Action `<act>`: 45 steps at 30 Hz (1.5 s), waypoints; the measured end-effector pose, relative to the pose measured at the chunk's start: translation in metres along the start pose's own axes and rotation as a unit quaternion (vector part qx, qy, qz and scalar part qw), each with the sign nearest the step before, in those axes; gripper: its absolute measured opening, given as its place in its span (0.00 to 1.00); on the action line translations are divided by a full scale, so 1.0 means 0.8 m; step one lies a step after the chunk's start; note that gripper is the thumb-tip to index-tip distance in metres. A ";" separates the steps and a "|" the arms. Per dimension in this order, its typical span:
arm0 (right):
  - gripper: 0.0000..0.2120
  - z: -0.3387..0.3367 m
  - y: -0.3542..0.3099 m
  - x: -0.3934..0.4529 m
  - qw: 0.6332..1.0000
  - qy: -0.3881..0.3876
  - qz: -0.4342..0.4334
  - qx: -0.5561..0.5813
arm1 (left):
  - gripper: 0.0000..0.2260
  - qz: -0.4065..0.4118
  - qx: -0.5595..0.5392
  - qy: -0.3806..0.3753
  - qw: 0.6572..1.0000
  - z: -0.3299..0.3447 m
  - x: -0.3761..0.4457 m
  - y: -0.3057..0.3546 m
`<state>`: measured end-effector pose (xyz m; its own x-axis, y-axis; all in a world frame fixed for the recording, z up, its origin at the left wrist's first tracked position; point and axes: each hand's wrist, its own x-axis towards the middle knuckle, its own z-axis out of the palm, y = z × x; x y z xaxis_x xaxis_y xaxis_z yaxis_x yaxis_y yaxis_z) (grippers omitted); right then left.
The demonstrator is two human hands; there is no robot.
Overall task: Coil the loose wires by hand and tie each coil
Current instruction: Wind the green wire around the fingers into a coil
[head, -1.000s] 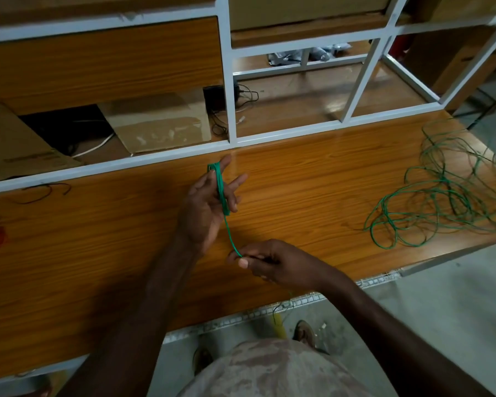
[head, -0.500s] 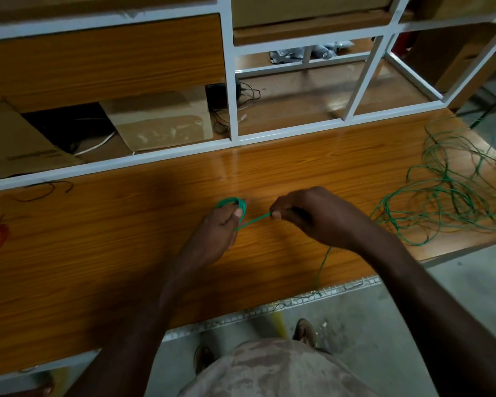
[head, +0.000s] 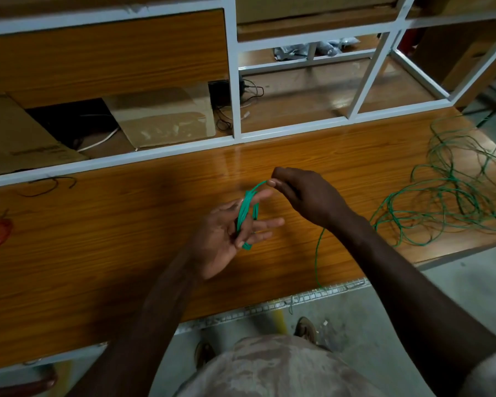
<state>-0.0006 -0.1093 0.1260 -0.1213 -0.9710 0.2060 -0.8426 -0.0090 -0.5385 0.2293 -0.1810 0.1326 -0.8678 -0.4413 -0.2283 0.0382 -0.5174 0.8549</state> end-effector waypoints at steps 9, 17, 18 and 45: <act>0.10 0.056 -0.008 -0.025 0.983 -0.020 0.047 0.177 | 0.23 0.064 -0.138 -0.002 0.988 0.011 0.004 0.021; 0.11 0.104 -0.025 -0.059 0.972 -0.077 0.062 0.212 | 0.23 0.099 -0.159 0.036 0.982 -0.001 0.014 0.058; 0.13 0.107 -0.032 -0.066 0.971 -0.092 0.062 0.211 | 0.22 0.109 -0.143 0.051 0.982 -0.004 0.018 0.061; 0.06 -0.037 -0.009 0.004 0.993 0.048 0.031 0.100 | 0.28 0.039 0.201 -0.018 0.979 -0.002 -0.006 -0.026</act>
<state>-0.0108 -0.1048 0.1548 -0.2270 -0.9441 0.2390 -0.7116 -0.0067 -0.7025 0.2332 -0.1692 0.1151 -0.8872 -0.4381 -0.1446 -0.0869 -0.1492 0.9850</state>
